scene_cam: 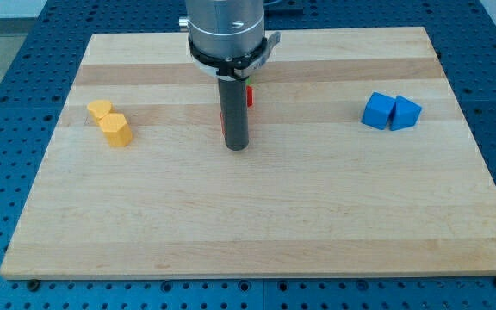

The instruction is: Place the yellow blocks to the bottom left of the red circle

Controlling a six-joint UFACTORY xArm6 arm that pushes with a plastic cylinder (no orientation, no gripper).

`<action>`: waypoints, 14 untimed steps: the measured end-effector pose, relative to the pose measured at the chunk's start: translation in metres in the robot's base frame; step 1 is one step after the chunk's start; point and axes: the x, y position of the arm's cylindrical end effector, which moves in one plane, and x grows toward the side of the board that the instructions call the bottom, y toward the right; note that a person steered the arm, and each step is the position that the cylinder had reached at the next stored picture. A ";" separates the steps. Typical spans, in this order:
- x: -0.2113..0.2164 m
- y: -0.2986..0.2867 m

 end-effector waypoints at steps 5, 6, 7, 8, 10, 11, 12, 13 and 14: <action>-0.014 -0.083; -0.016 -0.083; -0.016 -0.083; -0.017 -0.085; -0.071 -0.156; -0.109 -0.188; -0.109 -0.213; -0.109 -0.222; -0.098 -0.234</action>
